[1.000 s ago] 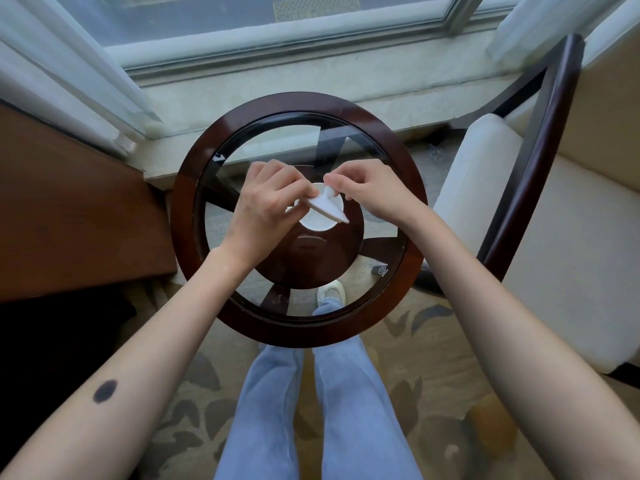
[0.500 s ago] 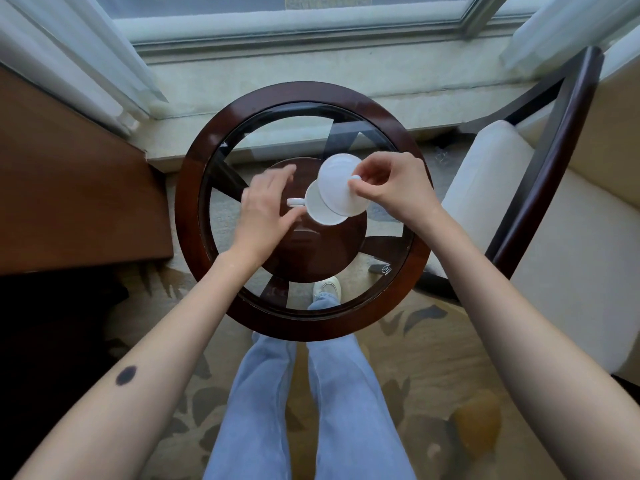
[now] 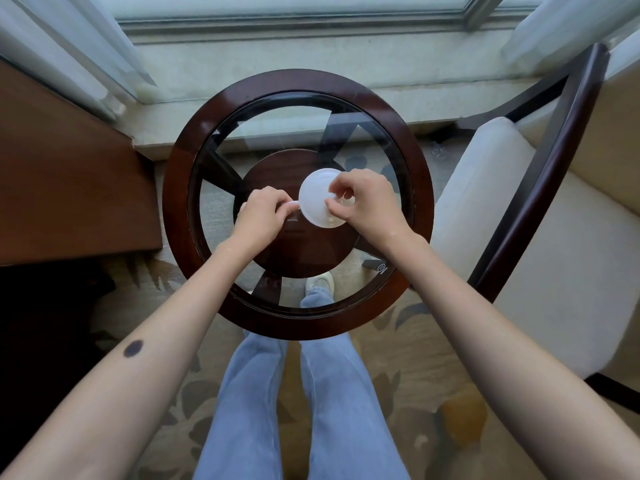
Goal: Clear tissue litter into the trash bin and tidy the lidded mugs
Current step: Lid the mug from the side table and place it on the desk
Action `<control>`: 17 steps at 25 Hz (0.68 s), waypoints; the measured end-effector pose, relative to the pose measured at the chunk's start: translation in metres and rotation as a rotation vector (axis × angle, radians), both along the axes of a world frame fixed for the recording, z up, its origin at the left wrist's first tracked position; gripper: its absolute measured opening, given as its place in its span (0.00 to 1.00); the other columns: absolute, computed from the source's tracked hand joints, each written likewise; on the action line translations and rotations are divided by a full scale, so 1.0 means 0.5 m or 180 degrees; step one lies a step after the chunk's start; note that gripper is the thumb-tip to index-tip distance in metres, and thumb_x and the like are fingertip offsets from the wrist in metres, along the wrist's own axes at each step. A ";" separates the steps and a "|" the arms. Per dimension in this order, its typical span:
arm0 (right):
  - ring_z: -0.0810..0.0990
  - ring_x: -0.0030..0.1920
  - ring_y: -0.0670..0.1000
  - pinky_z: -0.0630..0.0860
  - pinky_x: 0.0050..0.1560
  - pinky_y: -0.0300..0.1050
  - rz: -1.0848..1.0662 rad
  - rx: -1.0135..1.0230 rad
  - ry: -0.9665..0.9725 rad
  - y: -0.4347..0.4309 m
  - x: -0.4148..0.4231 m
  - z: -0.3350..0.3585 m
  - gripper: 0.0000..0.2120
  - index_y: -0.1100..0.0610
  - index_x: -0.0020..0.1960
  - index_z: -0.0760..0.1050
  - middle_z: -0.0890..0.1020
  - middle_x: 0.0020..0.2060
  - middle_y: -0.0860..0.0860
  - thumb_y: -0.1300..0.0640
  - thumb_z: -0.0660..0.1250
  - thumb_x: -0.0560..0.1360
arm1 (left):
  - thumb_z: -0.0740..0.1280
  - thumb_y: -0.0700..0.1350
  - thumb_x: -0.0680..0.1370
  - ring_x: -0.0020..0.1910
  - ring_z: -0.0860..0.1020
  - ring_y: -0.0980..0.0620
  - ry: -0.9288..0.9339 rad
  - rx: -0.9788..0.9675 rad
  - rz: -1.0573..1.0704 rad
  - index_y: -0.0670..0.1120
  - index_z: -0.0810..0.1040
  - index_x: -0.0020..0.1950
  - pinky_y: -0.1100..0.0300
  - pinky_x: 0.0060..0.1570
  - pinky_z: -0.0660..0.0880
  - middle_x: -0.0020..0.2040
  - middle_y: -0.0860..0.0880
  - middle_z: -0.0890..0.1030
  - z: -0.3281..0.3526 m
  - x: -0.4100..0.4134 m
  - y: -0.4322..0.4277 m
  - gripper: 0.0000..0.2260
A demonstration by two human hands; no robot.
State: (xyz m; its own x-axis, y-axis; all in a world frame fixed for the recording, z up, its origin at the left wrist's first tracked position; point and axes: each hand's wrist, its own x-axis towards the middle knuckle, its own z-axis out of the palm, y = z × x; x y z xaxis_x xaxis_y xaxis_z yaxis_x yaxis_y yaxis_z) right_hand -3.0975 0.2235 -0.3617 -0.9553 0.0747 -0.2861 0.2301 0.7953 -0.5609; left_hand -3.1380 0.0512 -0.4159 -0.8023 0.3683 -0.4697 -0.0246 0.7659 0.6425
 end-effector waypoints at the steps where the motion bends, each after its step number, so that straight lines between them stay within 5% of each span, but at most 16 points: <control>1: 0.76 0.43 0.52 0.66 0.44 0.41 0.0016 0.0029 -0.0012 0.000 -0.001 -0.004 0.07 0.59 0.45 0.79 0.82 0.40 0.54 0.57 0.69 0.70 | 0.65 0.48 0.75 0.48 0.77 0.45 -0.0056 0.0028 0.0058 0.44 0.81 0.42 0.47 0.51 0.73 0.46 0.44 0.82 -0.003 0.002 0.000 0.09; 6: 0.76 0.45 0.53 0.64 0.44 0.40 0.0086 0.0098 -0.0059 -0.003 -0.004 -0.018 0.07 0.59 0.46 0.78 0.81 0.40 0.54 0.57 0.69 0.70 | 0.66 0.45 0.74 0.42 0.75 0.53 -0.0367 0.0212 0.0338 0.45 0.81 0.40 0.59 0.43 0.68 0.43 0.46 0.83 -0.008 -0.001 0.002 0.06; 11: 0.75 0.45 0.52 0.64 0.43 0.40 0.0194 0.0099 -0.0049 -0.010 -0.004 -0.017 0.07 0.58 0.46 0.78 0.81 0.41 0.53 0.56 0.68 0.71 | 0.68 0.45 0.74 0.41 0.76 0.50 -0.0536 0.0398 0.0802 0.43 0.81 0.41 0.54 0.45 0.71 0.38 0.44 0.82 0.000 0.016 -0.012 0.06; 17: 0.73 0.44 0.51 0.64 0.42 0.40 0.0546 -0.0041 0.0229 -0.059 -0.044 0.039 0.07 0.58 0.47 0.78 0.81 0.41 0.52 0.57 0.68 0.71 | 0.67 0.44 0.75 0.32 0.70 0.58 -0.0538 0.0614 0.1397 0.41 0.80 0.41 0.59 0.39 0.67 0.29 0.55 0.73 0.057 0.029 -0.061 0.07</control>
State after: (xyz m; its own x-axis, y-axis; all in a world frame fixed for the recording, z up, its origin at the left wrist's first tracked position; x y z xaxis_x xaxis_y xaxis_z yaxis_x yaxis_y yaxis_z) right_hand -3.1195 0.1940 -0.3423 -0.9718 -0.0942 -0.2163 0.0507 0.8121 -0.5813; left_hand -3.1234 0.0205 -0.3874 -0.8196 0.1063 -0.5630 -0.4333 0.5279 0.7304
